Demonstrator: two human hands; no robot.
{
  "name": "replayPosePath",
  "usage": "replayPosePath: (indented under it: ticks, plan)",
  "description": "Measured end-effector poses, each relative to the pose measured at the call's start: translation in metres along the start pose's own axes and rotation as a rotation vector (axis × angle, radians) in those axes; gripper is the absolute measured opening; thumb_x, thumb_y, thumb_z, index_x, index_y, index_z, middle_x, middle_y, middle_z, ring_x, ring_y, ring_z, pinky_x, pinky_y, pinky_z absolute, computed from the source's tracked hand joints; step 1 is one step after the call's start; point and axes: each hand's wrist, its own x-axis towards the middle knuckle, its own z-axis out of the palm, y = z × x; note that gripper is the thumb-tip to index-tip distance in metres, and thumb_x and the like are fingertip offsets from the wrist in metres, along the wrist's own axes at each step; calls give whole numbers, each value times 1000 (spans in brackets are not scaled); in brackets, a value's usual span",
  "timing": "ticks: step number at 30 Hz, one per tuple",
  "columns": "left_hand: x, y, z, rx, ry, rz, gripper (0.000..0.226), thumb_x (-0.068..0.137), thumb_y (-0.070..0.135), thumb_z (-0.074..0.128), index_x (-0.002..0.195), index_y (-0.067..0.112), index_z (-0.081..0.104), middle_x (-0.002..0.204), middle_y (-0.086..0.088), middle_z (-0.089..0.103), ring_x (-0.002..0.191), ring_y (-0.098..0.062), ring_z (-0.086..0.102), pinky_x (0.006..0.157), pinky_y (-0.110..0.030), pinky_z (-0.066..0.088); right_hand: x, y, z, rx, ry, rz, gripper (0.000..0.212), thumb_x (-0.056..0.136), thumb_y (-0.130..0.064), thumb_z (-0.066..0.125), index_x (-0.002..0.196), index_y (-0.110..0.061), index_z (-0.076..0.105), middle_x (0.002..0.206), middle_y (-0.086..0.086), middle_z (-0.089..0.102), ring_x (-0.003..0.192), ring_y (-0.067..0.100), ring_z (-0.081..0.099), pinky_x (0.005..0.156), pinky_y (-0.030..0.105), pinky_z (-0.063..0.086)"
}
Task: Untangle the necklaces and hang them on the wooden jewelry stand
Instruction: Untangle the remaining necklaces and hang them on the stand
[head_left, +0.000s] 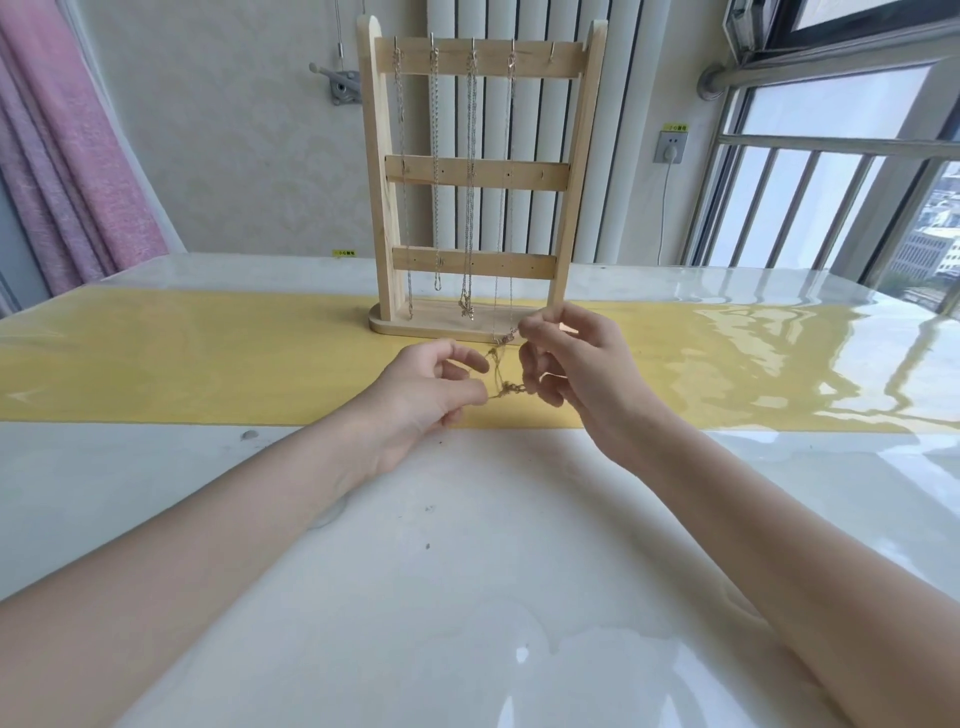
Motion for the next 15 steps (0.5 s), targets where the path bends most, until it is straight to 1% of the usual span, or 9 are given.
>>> replayPosePath:
  ticks: [1,3,6,8,10,12,14,15]
  plan:
    - [1,-1,1,33,40,20,21,84,-6,56,85,15,58,67,0,43,51,-11,38,56,-21,36,0,0,0,56,-10,38,17,95,-10,54,78,-11,50,50,-2,50,46,15,47,43,20,31]
    - [5,-2,3,-13,103,23,19,87,-3,52,81,14,57,61,1,38,43,-7,36,53,-20,36,1,0,1,143,-38,112,16,95,-11,54,79,-12,51,51,-3,48,47,13,48,45,19,32]
    - [8,-1,1,-274,151,-10,17,91,0,53,79,12,57,60,3,37,42,-4,35,56,-19,49,2,2,-2,152,-65,194,14,95,-13,54,81,-13,52,50,-5,46,45,11,47,45,17,32]
    - [9,2,1,-468,145,-15,17,92,-1,52,79,9,55,60,3,40,41,-4,34,54,-19,52,1,4,-2,127,-84,229,13,94,-14,54,81,-13,51,52,-4,46,45,11,44,43,16,31]
    - [7,4,2,-529,125,-13,16,93,1,51,80,9,54,62,3,40,38,-3,31,44,-15,45,0,4,-1,131,-103,239,14,95,-14,54,81,-13,51,54,-4,48,45,11,43,41,16,30]
    - [4,5,5,-430,101,-12,12,93,7,53,82,12,53,65,4,38,38,-3,30,36,-14,33,0,4,1,146,-115,225,15,96,-14,53,81,-14,50,57,-3,49,44,11,44,42,17,29]
    - [1,6,7,-334,63,-13,11,94,14,53,83,14,54,67,4,39,40,-4,29,35,-14,25,-1,3,2,174,-116,201,17,96,-14,52,80,-15,50,60,-2,50,45,11,46,45,18,29]
    - [0,6,7,-303,42,-16,13,94,17,52,82,14,55,68,4,39,41,-5,30,35,-14,23,-1,2,2,203,-112,189,16,96,-14,52,80,-15,50,60,-2,51,46,11,47,46,18,31]
